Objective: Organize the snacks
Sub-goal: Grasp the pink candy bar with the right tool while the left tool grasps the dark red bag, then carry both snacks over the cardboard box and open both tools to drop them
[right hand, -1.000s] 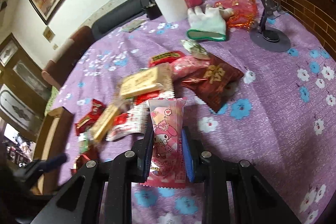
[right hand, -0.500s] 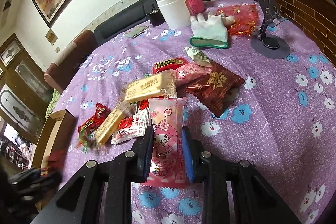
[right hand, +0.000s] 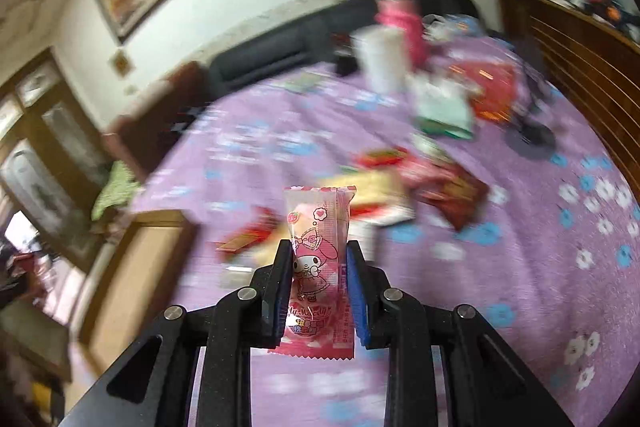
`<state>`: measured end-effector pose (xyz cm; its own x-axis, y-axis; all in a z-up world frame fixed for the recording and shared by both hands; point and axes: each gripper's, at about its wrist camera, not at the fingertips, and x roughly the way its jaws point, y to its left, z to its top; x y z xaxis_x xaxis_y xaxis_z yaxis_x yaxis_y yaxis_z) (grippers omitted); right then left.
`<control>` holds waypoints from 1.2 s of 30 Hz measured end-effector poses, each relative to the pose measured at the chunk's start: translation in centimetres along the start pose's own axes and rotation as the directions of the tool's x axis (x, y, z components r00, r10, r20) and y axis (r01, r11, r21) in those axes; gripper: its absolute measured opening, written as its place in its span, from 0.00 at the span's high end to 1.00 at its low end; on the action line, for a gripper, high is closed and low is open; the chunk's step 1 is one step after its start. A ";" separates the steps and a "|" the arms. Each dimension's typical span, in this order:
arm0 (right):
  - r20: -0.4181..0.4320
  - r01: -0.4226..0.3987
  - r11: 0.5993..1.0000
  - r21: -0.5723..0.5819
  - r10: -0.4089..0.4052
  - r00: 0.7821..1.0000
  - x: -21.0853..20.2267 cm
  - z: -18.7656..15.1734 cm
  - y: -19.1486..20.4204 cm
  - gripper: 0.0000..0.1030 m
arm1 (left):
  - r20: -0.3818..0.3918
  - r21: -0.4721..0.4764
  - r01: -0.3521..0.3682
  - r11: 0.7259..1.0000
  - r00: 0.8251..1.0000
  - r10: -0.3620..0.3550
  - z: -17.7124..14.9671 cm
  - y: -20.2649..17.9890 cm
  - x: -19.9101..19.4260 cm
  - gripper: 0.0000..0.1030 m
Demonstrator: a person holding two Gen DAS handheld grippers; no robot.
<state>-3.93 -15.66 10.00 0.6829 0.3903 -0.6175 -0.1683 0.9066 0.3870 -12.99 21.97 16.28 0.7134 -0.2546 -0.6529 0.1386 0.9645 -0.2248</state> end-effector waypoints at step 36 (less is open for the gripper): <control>-0.329 -0.222 0.971 -0.085 0.183 0.927 20.2 0.5 21.6 0.67 | -0.119 -0.455 0.025 0.890 0.989 -0.089 2.3 15.7 14.6 0.44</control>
<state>6.58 11.69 6.26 0.3686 0.5800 -0.7265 -0.3755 0.8078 0.4544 1.23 33.56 4.86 0.6113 -0.3461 -0.7117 -0.1708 0.8204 -0.5457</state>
